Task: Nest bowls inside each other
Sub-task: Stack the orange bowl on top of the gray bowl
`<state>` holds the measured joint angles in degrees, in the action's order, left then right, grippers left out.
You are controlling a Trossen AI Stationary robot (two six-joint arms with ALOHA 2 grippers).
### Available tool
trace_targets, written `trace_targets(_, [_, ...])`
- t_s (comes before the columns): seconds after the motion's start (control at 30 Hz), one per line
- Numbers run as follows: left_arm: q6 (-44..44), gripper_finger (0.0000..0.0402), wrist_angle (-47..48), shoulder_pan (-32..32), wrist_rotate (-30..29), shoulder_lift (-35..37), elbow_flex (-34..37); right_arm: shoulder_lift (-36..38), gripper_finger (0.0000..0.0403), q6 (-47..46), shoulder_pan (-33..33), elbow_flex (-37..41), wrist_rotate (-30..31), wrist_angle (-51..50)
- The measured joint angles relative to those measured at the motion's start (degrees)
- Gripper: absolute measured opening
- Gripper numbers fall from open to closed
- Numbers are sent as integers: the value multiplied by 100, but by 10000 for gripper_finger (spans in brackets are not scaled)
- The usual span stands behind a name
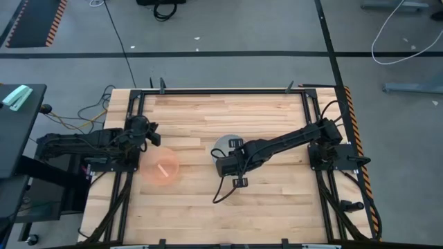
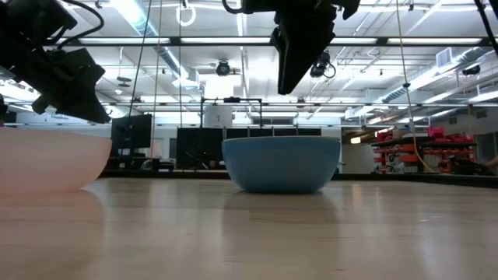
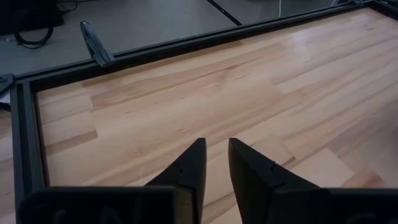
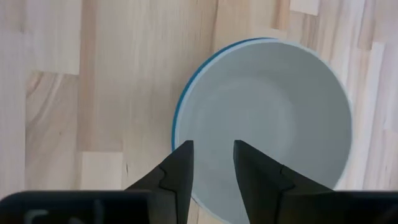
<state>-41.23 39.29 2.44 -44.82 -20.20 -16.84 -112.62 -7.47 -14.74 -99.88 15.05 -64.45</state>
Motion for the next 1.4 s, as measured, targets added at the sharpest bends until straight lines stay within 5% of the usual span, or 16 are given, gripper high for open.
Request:
trace_targets(0.33, [-163, 79, -28, 0, -149, -371, 2, 0, 113, 575, 55, 0, -64, 578])
trace_targets(0.53, [-164, 77, -173, 2, -173, -531, 2, -4, 110, 811, 541, -153, -1231, 1345])
trace_targets(0.97, [-882, 57, 323, 0, 124, -531, 2, 1, 110, 1004, 1316, -911, -1966, 1361])
trace_targets(1.4, [-1839, 31, 901, 0, 1710, -598, 2, 0, 109, 962, 1237, -909, -2048, 277])
